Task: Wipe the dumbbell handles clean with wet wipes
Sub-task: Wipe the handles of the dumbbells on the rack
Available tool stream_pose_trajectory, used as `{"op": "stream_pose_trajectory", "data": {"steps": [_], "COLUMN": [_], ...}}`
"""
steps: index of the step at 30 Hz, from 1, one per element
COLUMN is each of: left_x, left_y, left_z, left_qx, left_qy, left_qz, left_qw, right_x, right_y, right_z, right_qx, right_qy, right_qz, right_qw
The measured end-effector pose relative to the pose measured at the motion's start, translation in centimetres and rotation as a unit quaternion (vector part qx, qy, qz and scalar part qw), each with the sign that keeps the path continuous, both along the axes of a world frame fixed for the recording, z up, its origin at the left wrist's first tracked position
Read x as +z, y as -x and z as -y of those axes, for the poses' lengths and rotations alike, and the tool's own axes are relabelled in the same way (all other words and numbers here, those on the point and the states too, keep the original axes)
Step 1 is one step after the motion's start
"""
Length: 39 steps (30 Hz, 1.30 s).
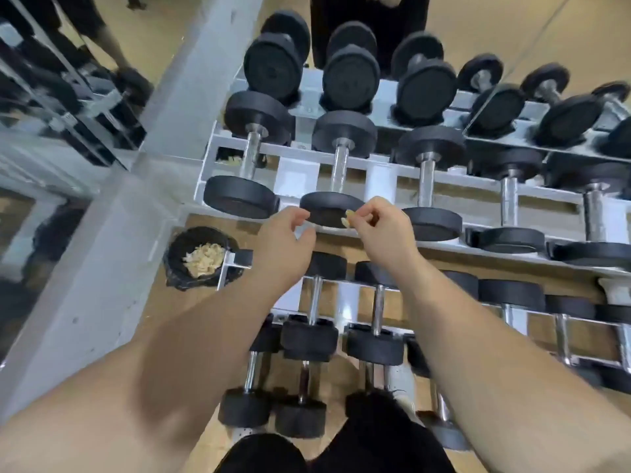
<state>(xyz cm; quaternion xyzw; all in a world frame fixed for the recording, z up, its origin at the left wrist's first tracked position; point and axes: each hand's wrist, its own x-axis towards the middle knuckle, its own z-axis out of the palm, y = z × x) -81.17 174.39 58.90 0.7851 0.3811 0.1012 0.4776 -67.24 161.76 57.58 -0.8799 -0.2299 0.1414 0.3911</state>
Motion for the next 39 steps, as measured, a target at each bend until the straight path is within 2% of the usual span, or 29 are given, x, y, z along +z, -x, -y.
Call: {"op": "stream_pose_trajectory", "data": {"steps": [7, 13, 19, 25, 28, 33, 36, 39], "left_x": [1.9, 1.2, 1.2, 0.0, -1.8, -4.3, -5.2, -5.2], "left_y": [5.9, 7.7, 4.5, -5.6, -10.5, -16.5, -17.6, -17.4], "left_z": [-2.8, -3.2, -1.7, -1.3, -1.8, -2.8, -2.4, -2.3], "left_qx": [-0.038, -0.044, -0.047, -0.013, 0.013, 0.063, 0.065, 0.071], "left_qy": [-0.012, 0.001, 0.007, -0.028, -0.046, -0.056, -0.106, -0.098], "left_qz": [-0.001, -0.013, -0.045, -0.078, -0.11, -0.178, -0.227, -0.2], "left_qw": [0.999, 0.999, 0.998, 0.997, 0.993, 0.98, 0.966, 0.972], "right_x": [1.7, 2.4, 2.0, 0.1, -1.6, -4.2, -5.5, -5.9], "right_y": [8.1, 8.8, 4.3, -4.9, -8.6, -12.8, -14.5, -16.0], "right_z": [-0.1, 1.0, 1.1, -1.0, -2.0, -3.7, -5.8, -8.6], "right_qx": [-0.041, -0.047, -0.036, -0.017, 0.018, 0.039, 0.06, 0.095], "right_qy": [-0.006, 0.004, -0.002, -0.018, 0.003, -0.004, -0.002, 0.0], "right_qz": [-0.023, -0.037, -0.06, -0.062, -0.038, -0.062, -0.051, -0.015], "right_qw": [0.999, 0.998, 0.998, 0.998, 0.999, 0.997, 0.997, 0.995]}}
